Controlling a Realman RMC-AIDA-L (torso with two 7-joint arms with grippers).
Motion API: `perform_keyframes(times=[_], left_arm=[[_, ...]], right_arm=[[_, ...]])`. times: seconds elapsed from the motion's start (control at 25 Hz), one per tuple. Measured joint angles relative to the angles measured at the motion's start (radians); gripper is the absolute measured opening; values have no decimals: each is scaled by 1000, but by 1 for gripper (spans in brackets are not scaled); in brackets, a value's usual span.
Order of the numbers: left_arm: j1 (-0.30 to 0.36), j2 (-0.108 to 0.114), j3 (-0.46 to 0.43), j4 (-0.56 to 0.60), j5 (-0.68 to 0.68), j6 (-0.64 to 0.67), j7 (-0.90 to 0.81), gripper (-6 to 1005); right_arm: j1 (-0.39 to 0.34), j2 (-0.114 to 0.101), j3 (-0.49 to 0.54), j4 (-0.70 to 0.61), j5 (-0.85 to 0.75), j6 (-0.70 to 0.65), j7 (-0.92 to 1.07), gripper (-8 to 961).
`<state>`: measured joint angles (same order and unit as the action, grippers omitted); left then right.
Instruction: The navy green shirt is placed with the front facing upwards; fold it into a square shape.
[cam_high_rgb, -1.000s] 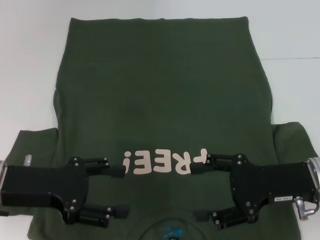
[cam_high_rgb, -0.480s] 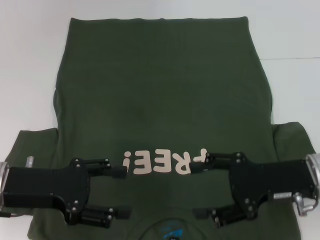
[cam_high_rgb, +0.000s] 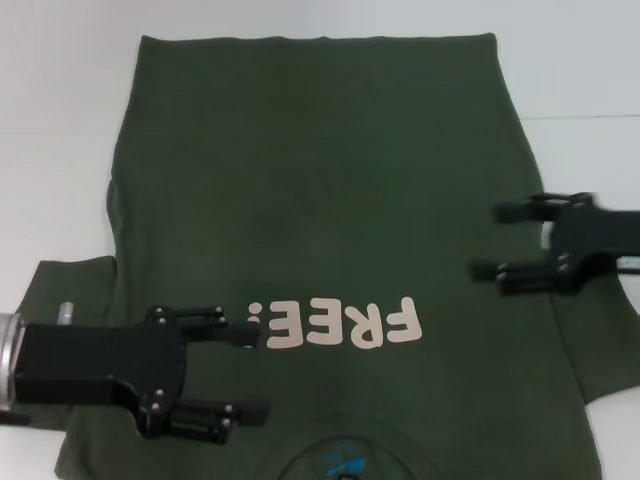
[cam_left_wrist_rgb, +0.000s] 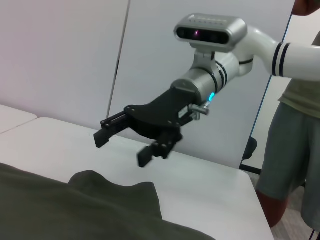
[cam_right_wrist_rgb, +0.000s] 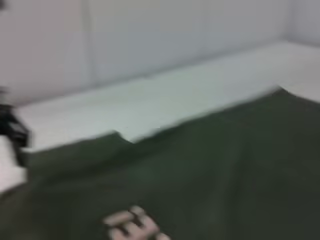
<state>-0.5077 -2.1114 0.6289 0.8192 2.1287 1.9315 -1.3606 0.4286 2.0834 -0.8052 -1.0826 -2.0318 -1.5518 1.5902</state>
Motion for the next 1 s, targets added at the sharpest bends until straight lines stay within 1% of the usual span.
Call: perform_keyframes(times=[0.16,0.28,0.36,0.48,0.56,0.76,0.84,1.0], left_arm=[[-14,0,0,-15,-3,-1,0,852],[-22,-1,0,-23,-4,-6,-1,852],[-28,-1,0,-28,-4,-11,-3,851],[-37,-2,0,-35,-4,-15,-5,851],[-43,-2,0,-41,-4,-16,-5,850],[-55,-2,0,-66,-4,-35,-2,849],[-58,-2,0,-70,-4,-42,-1,848],[-60,-7,3,-74,-4,-46,-1,848]], right_arm=[[9,-3,86,-98,-151,8,204,916],[11,-14,137,-139,-234,-5,298,916],[8,-20,161,-165,-293,-12,336,915],[9,-29,181,-197,-422,-25,395,915],[18,-36,182,-202,-499,-47,421,915],[55,-43,198,-215,-664,-100,482,914],[79,-47,235,-216,-711,-144,495,914],[94,-55,266,-217,-726,-178,520,914]])
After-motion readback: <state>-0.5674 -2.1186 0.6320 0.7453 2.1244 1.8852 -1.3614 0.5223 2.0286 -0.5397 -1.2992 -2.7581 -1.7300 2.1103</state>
